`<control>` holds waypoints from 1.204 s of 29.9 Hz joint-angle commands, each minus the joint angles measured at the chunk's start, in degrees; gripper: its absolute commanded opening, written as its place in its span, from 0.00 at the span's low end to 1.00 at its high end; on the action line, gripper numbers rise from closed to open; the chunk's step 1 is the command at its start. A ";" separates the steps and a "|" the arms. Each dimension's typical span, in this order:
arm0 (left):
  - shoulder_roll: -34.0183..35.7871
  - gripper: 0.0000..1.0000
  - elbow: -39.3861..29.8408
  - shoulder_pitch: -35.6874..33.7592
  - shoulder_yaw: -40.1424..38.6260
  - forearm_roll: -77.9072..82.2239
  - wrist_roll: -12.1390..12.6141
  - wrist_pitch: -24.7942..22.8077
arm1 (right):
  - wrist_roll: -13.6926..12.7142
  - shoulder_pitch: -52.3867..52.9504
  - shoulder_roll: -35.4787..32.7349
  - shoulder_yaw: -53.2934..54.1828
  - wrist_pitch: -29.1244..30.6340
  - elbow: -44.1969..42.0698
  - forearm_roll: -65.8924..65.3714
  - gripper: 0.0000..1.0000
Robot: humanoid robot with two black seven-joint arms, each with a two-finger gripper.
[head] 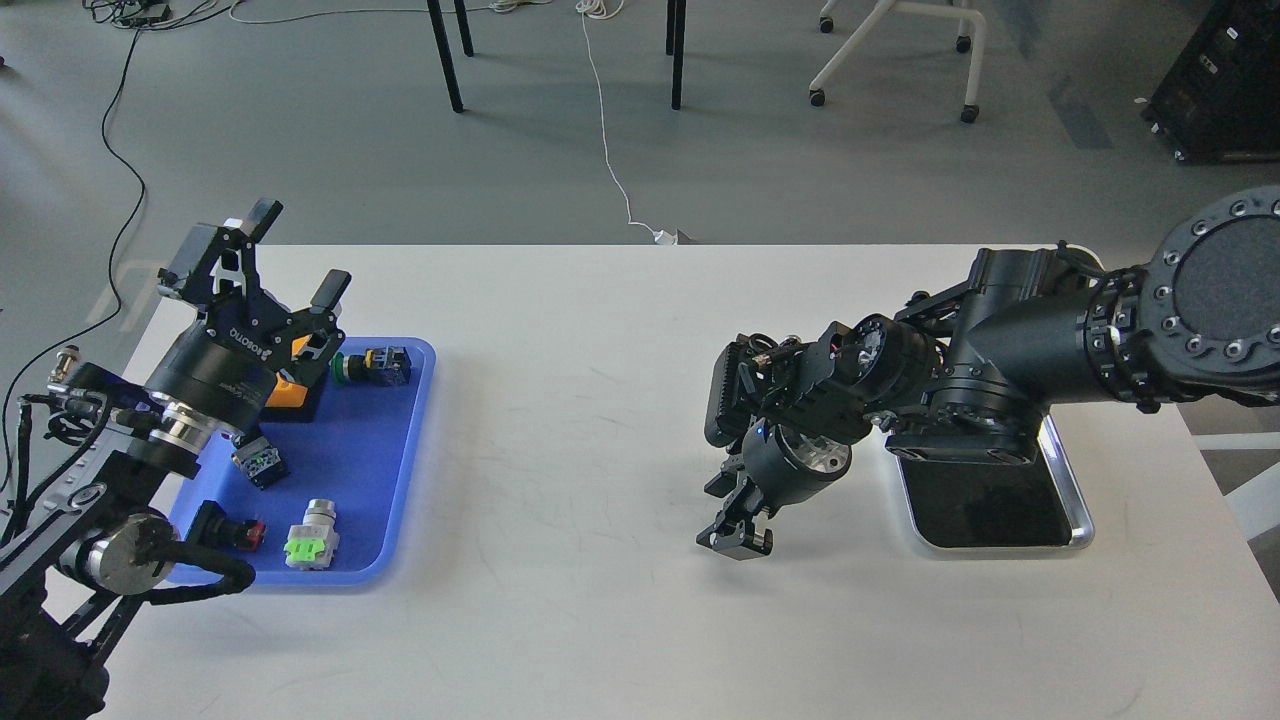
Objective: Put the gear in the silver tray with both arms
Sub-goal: 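Close the right gripper on the black gear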
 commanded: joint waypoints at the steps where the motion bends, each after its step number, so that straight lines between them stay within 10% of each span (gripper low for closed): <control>1: 0.02 0.98 -0.08 0.00 -0.01 0.02 0.00 -0.01 | 0.00 0.08 0.00 -1.52 -0.03 0.02 0.08 0.57; 36: 0.02 0.98 -0.08 0.09 -0.71 -0.07 0.00 -0.01 | 0.00 -1.85 0.00 -1.88 -0.64 -1.39 1.39 0.42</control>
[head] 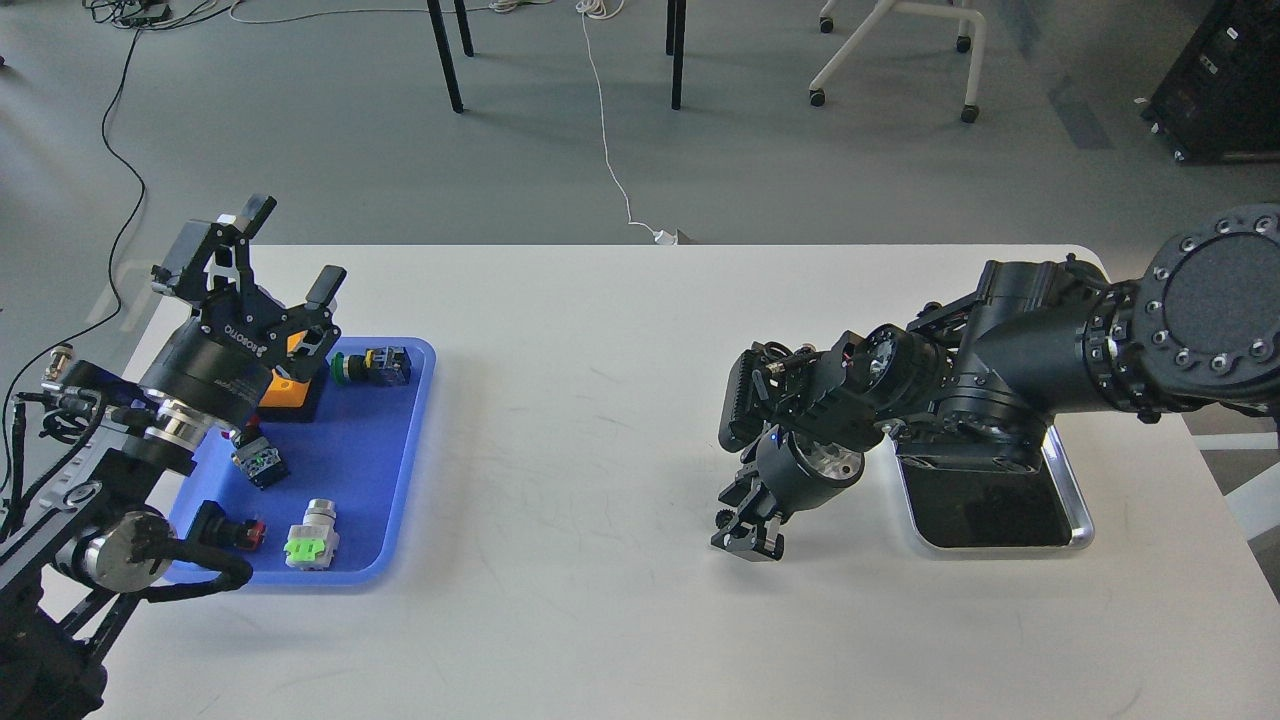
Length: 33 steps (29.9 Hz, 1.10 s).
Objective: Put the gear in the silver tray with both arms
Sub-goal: 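Close the right gripper on the black gear, then lift the gear and lower it into the silver tray with the right gripper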
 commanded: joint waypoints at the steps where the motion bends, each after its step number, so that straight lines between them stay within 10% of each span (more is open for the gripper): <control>1: -0.03 0.98 -0.02 0.09 -0.02 0.00 0.00 0.00 | 0.00 -0.06 0.00 0.00 -0.08 -0.02 0.00 0.35; 18: -0.03 0.98 -0.02 0.09 0.06 0.00 0.00 -0.09 | 0.00 3.54 -0.09 0.62 -0.17 0.50 1.57 0.18; 33: -1.08 0.98 -0.02 0.09 0.42 0.00 0.09 -0.35 | 0.00 6.45 -28.90 -0.78 -1.14 7.26 -0.70 0.18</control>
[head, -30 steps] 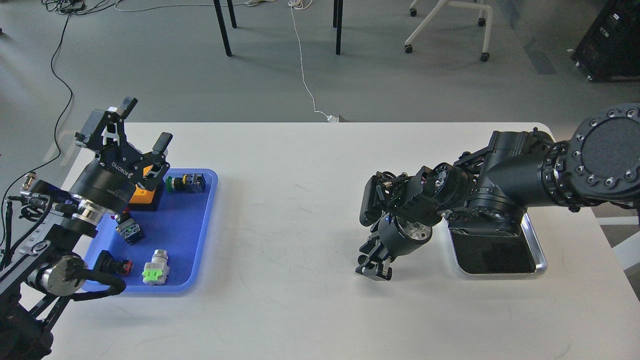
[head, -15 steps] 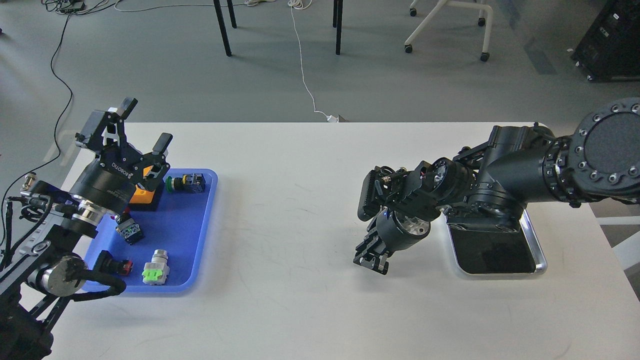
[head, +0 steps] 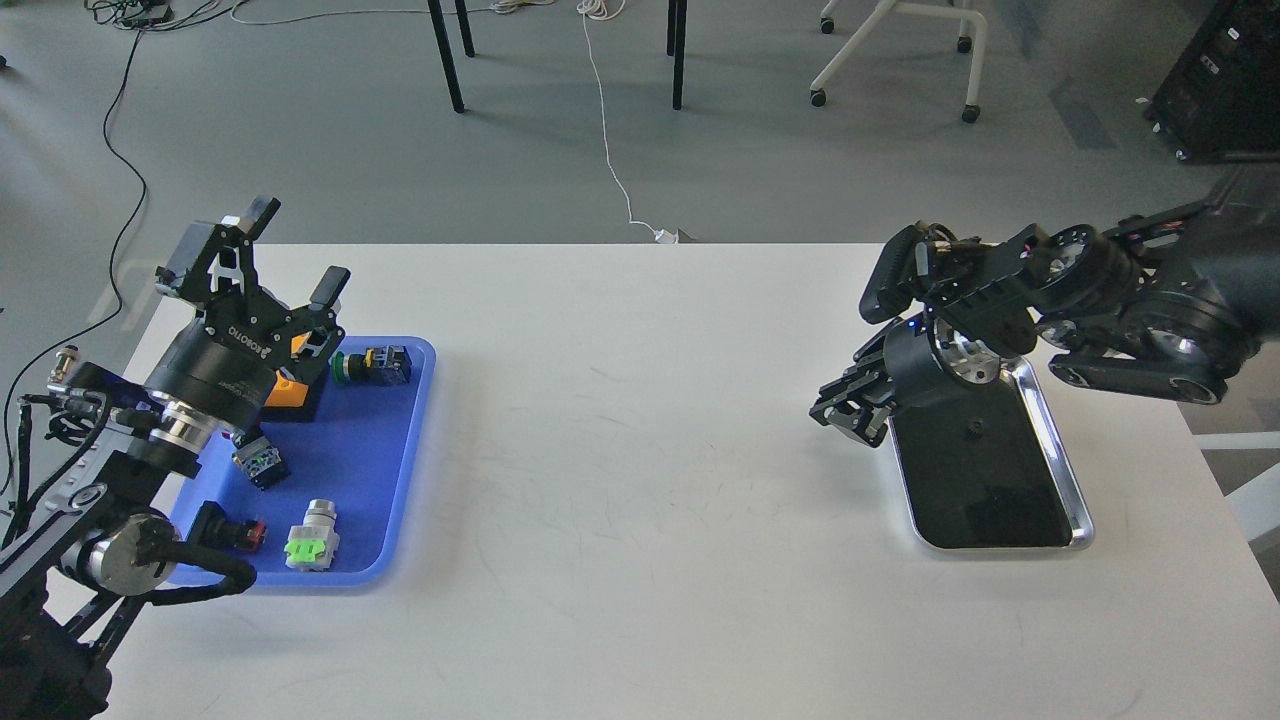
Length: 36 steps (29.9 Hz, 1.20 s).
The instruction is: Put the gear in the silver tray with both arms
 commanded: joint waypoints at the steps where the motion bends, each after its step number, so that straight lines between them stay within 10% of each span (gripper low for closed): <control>1: -0.81 0.98 0.01 0.00 0.12 0.09 0.09 -0.50 | -0.01 -0.03 -7.63 -1.19 0.00 2.36 -2.05 0.18; 31: -2.92 0.98 -1.04 -0.09 0.38 0.36 0.70 -0.41 | -0.01 -13.13 -13.36 -0.31 -1.93 -4.76 -4.34 0.37; 36: -2.92 0.98 -1.04 -0.09 0.38 0.45 0.70 -0.41 | -0.01 -13.39 -13.98 1.09 -2.46 -4.40 -4.25 0.73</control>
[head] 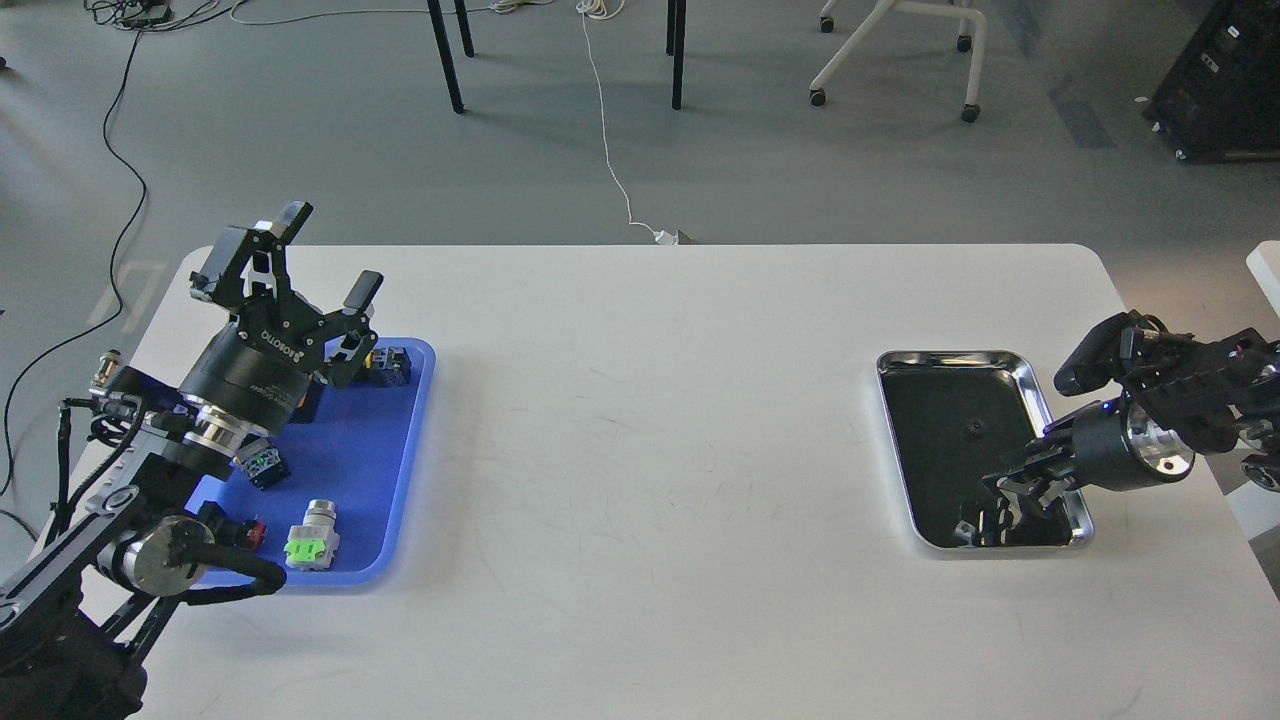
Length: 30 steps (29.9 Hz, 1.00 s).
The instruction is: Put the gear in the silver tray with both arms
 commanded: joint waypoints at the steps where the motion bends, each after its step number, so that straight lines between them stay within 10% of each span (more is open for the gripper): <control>1: 0.09 0.98 0.00 -0.01 0.03 0.05 0.00 -0.09 | 0.00 0.01 -0.62 1.85 -0.82 0.34 0.25 0.85; 15: -3.24 0.98 0.09 0.61 0.38 0.40 0.00 -0.09 | 0.00 -13.41 -7.22 37.95 -0.47 1.66 42.94 0.94; 30: -6.76 0.98 1.84 1.13 0.64 0.93 0.18 0.08 | 0.00 -38.74 3.06 68.02 4.97 1.05 78.46 0.95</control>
